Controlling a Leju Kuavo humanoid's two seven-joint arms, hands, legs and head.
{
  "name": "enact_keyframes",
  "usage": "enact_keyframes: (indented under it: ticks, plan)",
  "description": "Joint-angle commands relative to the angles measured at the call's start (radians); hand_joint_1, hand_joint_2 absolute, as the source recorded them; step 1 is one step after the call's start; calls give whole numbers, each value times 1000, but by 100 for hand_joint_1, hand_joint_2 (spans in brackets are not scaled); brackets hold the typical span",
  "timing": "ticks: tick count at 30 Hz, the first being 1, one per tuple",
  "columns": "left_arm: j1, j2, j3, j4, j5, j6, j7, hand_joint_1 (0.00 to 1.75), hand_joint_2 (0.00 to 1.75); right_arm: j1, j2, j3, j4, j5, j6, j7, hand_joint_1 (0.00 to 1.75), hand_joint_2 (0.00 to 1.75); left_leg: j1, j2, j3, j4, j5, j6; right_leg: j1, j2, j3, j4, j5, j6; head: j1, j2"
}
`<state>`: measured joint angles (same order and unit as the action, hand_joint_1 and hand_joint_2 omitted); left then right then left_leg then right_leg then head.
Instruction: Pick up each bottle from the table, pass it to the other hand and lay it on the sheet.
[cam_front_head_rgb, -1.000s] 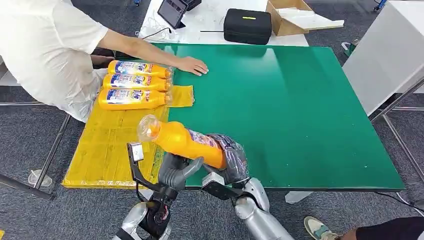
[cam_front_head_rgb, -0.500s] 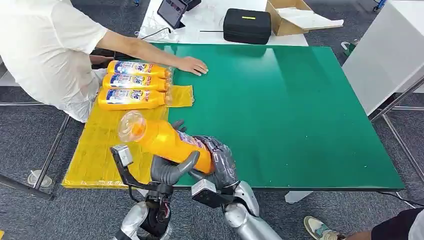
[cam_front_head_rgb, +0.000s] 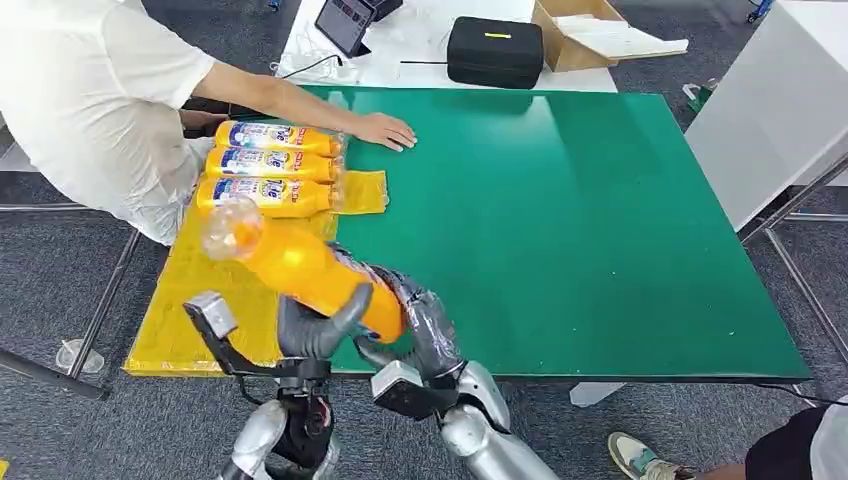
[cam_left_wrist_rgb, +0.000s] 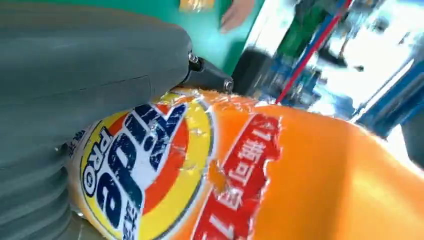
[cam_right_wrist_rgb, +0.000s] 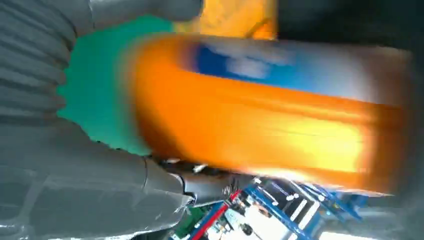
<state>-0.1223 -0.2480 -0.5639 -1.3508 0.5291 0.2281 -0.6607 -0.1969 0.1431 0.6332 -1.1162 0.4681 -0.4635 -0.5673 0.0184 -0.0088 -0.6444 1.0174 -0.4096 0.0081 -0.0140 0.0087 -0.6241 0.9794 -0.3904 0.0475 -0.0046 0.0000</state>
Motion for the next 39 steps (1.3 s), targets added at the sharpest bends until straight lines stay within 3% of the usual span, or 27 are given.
enact_keyframes:
  ticks: [1,7,10,11,14,15,17,18,19,20,22,23,27,39]
  plan:
    - [-57,13,44,-2,0,3,1,175,175,10,-27,20,39,-2,2,2,0,175,0,1,2,-1,-1,0,0,0,2,0,0,-1,0,0]
    - [-59,13,45,3,-2,6,3,175,175,8,-27,19,42,0,1,2,0,175,0,0,4,-1,-1,1,0,-2,4,0,-1,-2,0,0]
    - [-72,24,48,41,-110,112,-3,175,175,23,-27,18,58,30,-36,-12,0,175,0,0,6,-1,-2,1,0,-1,6,0,-2,-2,0,0]
    - [-80,26,72,70,-142,154,0,175,175,35,-31,18,64,46,-63,-21,0,0,0,0,5,-1,-1,0,0,-2,5,-1,-1,-2,0,0]
    - [-118,24,202,149,-152,231,38,175,175,69,-28,-46,82,144,-235,-32,0,0,0,-1,8,-3,-1,0,0,-3,9,-2,-2,-2,0,0]
    - [-128,28,225,159,-140,233,50,175,175,81,-19,-80,78,175,-235,-40,0,0,0,-1,6,-3,0,0,0,-2,6,-2,-1,-2,0,0]
    - [-166,53,268,190,-151,231,53,175,175,136,57,-295,34,294,-235,-131,0,0,0,0,5,-2,0,0,0,-2,5,-2,-1,-2,0,0]
    - [-202,95,220,251,-352,341,17,175,175,157,69,-327,-25,314,-235,-131,0,0,0,0,7,-2,-1,0,0,-2,7,-1,-1,-2,0,0]
    - [-225,118,189,310,-505,419,33,175,175,162,65,-324,-46,294,-235,-131,0,0,0,-1,4,-1,0,0,0,-2,4,0,-1,-2,1,0]
    - [-271,141,163,453,-680,462,156,175,175,180,74,-355,-103,301,-235,-131,0,0,0,0,6,-2,-1,0,0,-2,5,0,-1,-2,0,0]
    - [-325,138,246,650,-1094,470,226,175,175,192,72,-362,-172,262,-235,-131,0,0,-1,-4,7,-3,1,0,0,-5,7,-1,-2,-3,0,0]
    - [-356,137,254,727,-1157,470,239,175,175,194,78,-374,-191,268,-235,-131,0,0,-1,-2,5,-3,1,0,-1,-3,5,-1,-1,-2,0,0]
    - [-446,165,218,851,-1277,447,322,175,175,207,94,-387,-237,256,-235,-131,0,0,0,0,5,-1,1,0,0,-1,5,0,-1,-2,1,0]
    - [-472,203,156,841,-1401,326,411,175,175,225,98,-392,-268,229,-235,-131,0,0,0,2,4,0,0,0,1,0,3,1,-1,-2,1,0]
